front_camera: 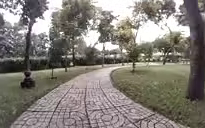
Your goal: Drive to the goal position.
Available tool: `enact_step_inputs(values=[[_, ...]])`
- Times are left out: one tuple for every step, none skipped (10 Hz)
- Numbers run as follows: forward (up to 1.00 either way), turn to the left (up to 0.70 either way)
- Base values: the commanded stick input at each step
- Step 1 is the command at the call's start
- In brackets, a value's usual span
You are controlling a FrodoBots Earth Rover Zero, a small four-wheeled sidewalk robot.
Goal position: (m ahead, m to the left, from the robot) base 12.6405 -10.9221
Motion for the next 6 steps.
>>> enact_step_inputs(values=[[1.0,0.0],[1.0,0.0],[1.0,0.0],[1.0,-0.12],[1.0,-0.27],[1.0,-0.19]])
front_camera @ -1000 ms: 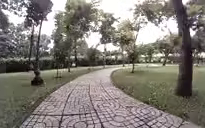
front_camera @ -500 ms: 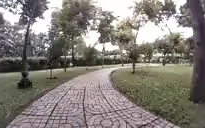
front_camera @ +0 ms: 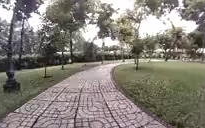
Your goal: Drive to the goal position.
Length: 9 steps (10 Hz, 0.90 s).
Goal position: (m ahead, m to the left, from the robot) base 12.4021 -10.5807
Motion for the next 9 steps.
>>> enact_step_inputs(values=[[1.0,0.0],[1.0,0.0],[1.0,-0.16],[1.0,-0.27],[1.0,-0.27],[1.0,-0.27],[1.0,-0.27],[1.0,-0.21],[1.0,0.0]])
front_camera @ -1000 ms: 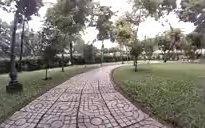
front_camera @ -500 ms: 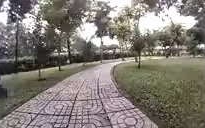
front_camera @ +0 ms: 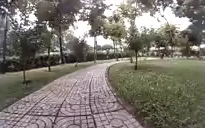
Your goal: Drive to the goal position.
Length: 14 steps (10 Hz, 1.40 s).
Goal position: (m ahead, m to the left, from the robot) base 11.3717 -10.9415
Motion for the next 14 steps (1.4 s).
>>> enact_step_inputs(values=[[1.0,0.09],[1.0,0.27],[1.0,0.27],[0.0,0.45],[0.0,0.45],[0.0,0.45],[0.0,0.45],[0.0,0.45],[0.95,0.28],[1.0,0.27],[1.0,0.27],[1.0,0.27],[1.0,0.27],[0.46,0.37]])
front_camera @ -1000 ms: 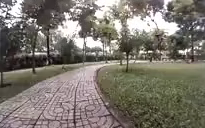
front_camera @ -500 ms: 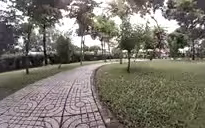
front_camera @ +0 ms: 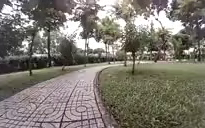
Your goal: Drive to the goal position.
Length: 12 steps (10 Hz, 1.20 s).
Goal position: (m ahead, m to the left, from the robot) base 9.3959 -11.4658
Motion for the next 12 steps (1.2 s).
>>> enact_step_inputs(values=[[0.0,0.45],[0.0,0.45],[0.0,0.45],[0.0,0.45],[0.0,0.45],[0.0,0.45],[0.0,0.45],[0.0,0.15],[0.0,0.0],[0.32,0.0],[1.0,0.0],[1.0,0.0]])
